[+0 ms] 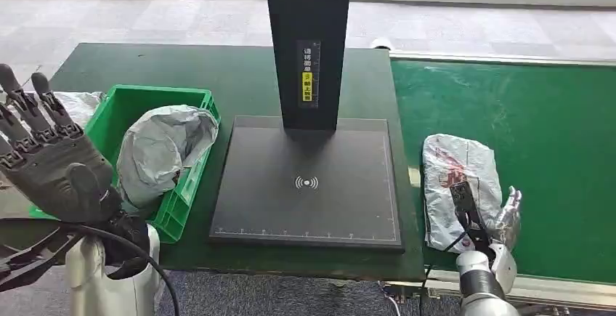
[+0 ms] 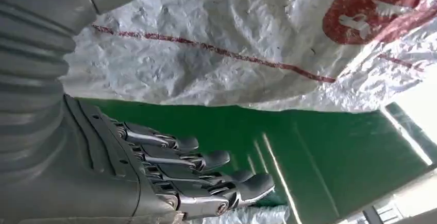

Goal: Moved the parcel from conveyor to table for the left to box.

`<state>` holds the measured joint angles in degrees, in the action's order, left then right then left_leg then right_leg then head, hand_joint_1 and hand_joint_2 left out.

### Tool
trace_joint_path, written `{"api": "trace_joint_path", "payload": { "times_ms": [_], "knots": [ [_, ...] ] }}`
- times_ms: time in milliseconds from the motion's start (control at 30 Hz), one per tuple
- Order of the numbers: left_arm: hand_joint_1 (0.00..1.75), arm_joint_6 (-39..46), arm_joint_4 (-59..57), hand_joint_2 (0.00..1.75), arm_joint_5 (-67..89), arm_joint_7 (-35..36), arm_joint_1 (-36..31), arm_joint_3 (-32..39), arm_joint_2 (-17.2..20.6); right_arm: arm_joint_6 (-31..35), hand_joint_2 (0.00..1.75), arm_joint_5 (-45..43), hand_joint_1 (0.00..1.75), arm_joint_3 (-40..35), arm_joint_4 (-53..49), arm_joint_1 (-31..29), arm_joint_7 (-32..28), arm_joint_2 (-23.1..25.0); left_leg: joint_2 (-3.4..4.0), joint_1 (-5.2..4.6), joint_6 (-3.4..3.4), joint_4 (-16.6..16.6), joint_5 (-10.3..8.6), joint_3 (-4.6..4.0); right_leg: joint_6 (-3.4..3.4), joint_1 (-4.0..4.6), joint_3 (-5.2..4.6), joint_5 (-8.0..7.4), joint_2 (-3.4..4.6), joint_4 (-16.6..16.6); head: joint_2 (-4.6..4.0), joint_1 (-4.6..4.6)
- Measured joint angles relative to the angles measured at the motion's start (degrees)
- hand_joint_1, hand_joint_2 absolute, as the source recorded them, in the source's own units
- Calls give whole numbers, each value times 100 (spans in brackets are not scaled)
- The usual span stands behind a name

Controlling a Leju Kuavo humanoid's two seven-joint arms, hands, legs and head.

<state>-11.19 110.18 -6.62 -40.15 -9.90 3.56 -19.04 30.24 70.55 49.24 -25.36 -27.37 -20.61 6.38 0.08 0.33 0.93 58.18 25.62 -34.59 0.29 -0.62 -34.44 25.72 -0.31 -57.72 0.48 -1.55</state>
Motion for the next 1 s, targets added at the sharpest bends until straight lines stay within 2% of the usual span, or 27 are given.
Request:
{"api": "trace_joint_path", "payload": {
  "times_ms": [167,367,400,567,600,1000],
  "knots": [
    [0,-66,0,175,7,0,-1,0,0,-292,175,-28,0,0,204,-10,57,-66,0,-1,-1,0,0,0,0,-1,0,0,0,0,0,0],
    [0,-85,0,175,61,0,-2,-2,0,-640,175,70,0,-2,357,-17,430,-125,0,-1,-1,0,0,1,0,-1,0,0,0,0,0,0],
    [0,-88,0,175,70,0,-2,-2,0,-728,175,87,45,-2,379,-17,511,-131,0,-1,0,0,0,1,0,0,0,0,0,0,0,0],
    [0,-94,0,175,92,0,-4,-18,0,-1155,175,181,45,-74,449,-18,787,-153,1,1,0,0,0,3,0,1,1,0,2,0,0,0],
    [0,-94,0,175,92,0,-5,-24,0,-1172,175,183,175,-85,449,-18,813,-153,1,1,0,0,0,3,0,1,2,0,1,0,0,0],
    [0,-94,0,175,92,0,-8,-76,0,-1234,175,164,175,-98,451,-93,809,-225,4,0,-4,6,2,19,8,0,17,-8,12,2,0,0]
  ]
}}
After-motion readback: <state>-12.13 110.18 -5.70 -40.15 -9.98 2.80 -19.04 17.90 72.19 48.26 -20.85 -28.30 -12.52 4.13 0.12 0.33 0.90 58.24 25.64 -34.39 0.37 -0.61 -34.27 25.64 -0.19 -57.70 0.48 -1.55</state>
